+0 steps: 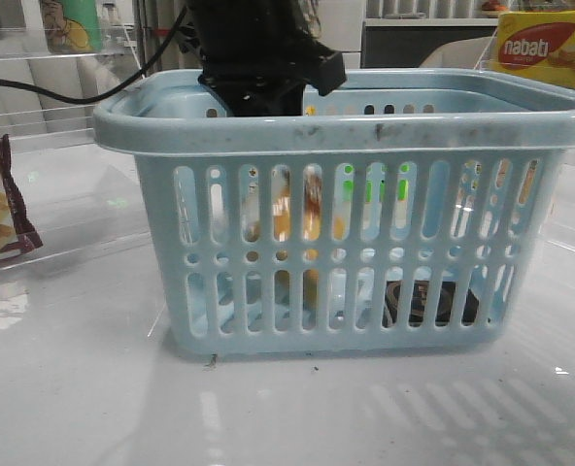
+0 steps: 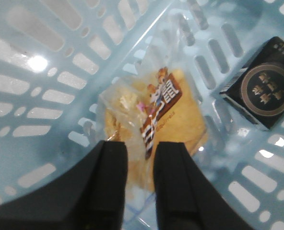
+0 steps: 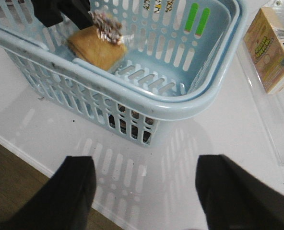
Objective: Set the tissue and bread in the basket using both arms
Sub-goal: 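Lower the bread into the basket and open the left gripper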
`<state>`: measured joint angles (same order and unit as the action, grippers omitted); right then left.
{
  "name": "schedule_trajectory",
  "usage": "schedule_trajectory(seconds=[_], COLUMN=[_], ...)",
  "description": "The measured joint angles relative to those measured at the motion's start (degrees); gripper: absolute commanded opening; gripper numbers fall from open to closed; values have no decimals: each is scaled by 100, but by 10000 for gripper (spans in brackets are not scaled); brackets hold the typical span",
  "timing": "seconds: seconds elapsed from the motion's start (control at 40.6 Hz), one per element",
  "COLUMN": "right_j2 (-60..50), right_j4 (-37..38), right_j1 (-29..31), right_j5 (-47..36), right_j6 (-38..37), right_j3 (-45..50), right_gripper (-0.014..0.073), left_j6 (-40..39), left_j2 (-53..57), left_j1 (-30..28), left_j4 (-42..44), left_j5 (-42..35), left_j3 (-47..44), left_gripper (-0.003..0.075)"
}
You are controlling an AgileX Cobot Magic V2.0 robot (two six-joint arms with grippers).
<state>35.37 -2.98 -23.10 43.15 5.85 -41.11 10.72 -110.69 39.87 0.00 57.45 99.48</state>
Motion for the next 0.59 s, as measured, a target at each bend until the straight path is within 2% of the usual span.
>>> schedule_trajectory(seconds=[0.074,0.296,0.468,0.591], right_j2=[0,0,0,0], right_j4=[0,0,0,0], right_j1=[0,0,0,0], right_j5=[0,0,0,0], right_j6=[0,0,0,0], right_j3=[0,0,0,0], right_gripper=[550,550,550,550], left_j6=[0,0,0,0], left_j2=[0,438,1250,2046], left_j1=[0,3,3,3], left_j4=[-76,-129,-229,-252], left_j5=[0,96,229,165], left_j3=[0,0,-33,-428], left_gripper=[407,404,404,404])
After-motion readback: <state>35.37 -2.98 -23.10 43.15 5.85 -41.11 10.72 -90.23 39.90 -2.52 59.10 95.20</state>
